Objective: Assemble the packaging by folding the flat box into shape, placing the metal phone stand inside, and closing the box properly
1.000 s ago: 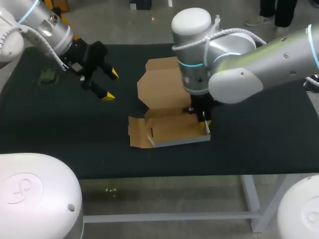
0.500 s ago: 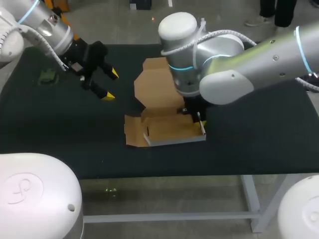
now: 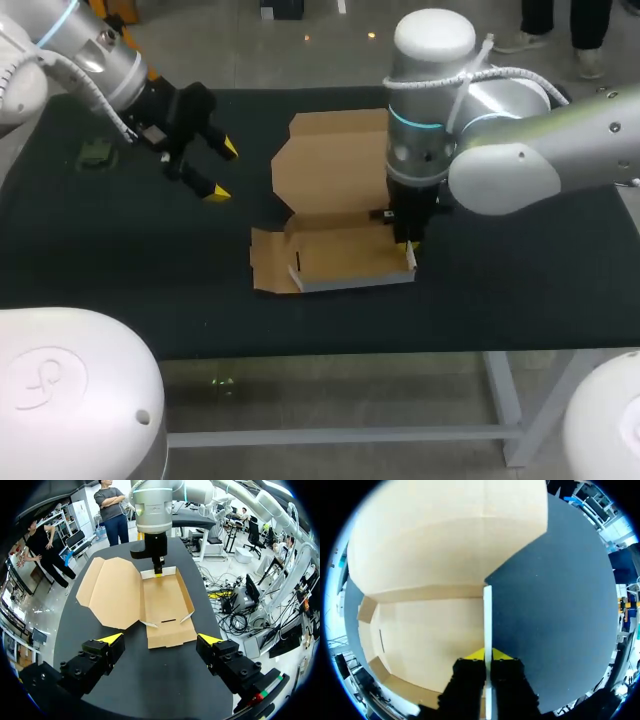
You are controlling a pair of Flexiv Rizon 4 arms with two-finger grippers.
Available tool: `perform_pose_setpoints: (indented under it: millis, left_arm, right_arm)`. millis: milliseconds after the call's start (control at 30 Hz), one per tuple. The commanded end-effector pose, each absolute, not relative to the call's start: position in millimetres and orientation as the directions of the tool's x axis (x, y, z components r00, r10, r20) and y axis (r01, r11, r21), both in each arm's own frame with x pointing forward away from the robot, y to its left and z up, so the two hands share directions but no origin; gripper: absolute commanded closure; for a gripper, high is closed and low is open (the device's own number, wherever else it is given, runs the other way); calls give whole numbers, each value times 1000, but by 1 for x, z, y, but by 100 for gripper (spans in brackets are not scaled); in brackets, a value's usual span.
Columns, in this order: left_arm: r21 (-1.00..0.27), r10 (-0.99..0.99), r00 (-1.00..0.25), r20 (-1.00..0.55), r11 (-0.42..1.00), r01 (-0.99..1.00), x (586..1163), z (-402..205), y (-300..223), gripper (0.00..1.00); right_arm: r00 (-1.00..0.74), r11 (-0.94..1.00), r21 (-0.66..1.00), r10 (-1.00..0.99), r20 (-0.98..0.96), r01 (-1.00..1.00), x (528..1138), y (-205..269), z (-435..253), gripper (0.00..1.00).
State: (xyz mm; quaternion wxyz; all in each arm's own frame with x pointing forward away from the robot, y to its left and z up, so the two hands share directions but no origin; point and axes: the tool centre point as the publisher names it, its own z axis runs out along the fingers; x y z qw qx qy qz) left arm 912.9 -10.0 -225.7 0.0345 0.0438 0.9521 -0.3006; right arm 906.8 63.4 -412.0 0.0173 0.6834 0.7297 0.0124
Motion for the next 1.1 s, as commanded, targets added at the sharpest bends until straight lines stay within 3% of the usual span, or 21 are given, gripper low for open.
perform_pose_setpoints:
  millis: [33, 1100]
  left_arm:
    - [-566, 64, -994, -90, 818, 104, 913, -225, -10, 0]
    - [-566, 64, -994, -90, 818, 104, 913, -225, -10, 0]
  right_arm:
    - [-72, 71, 31, 997, 23, 997, 909, 63, -414, 100]
    - [-45, 46, 15, 998, -45, 999, 912, 68, -418, 100]
